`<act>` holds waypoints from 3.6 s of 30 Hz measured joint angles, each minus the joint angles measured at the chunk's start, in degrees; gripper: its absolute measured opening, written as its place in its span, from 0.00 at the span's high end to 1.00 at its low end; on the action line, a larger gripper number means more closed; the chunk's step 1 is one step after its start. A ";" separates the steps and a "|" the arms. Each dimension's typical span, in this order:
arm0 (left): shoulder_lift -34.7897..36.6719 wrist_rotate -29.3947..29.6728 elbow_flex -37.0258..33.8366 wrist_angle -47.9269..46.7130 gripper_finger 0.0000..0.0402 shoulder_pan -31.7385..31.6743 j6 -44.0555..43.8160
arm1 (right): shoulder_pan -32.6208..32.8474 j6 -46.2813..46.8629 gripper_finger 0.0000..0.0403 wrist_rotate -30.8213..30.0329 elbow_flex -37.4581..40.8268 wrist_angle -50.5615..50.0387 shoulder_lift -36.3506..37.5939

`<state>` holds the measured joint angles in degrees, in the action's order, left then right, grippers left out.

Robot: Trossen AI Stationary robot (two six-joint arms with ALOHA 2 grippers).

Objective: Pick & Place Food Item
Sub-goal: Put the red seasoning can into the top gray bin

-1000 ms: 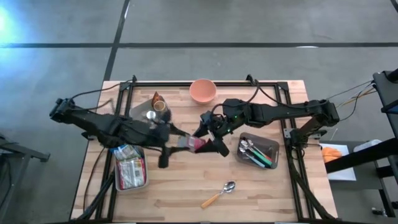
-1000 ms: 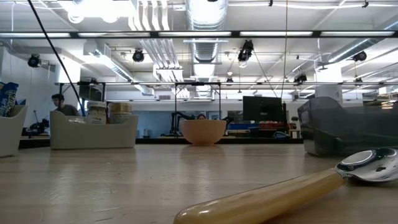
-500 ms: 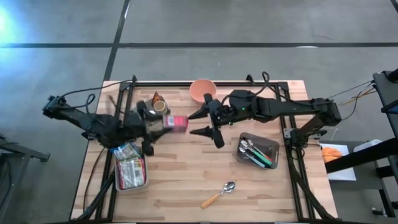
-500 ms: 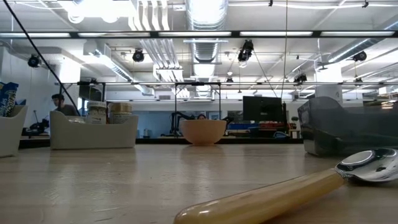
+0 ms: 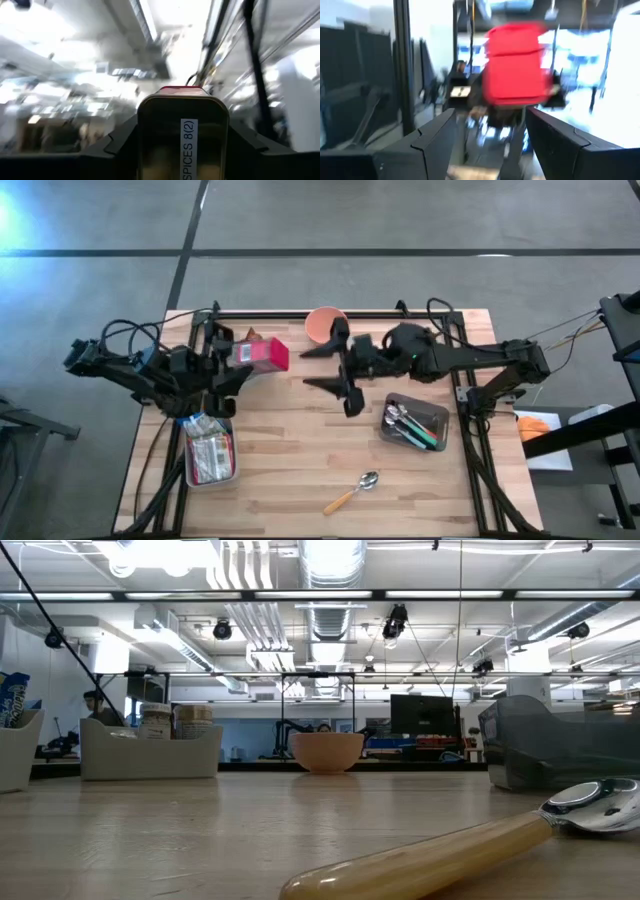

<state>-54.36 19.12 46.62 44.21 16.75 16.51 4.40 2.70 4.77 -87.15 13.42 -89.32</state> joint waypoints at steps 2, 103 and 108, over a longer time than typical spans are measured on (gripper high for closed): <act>-0.80 -3.50 -0.16 4.18 0.49 -1.15 -0.35 | -0.11 -1.73 0.41 0.23 0.02 3.97 0.00; -8.13 -24.73 13.37 -7.20 0.49 -8.37 -3.85 | -0.80 -14.47 0.07 4.23 -11.74 5.50 -10.80; -8.09 -24.73 13.37 -8.27 0.49 -8.37 -2.80 | -0.65 -13.61 0.07 4.10 -12.17 5.77 -10.82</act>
<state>-62.46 -5.61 59.99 35.94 8.38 13.71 3.75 -10.91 8.86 -99.33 19.20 -100.14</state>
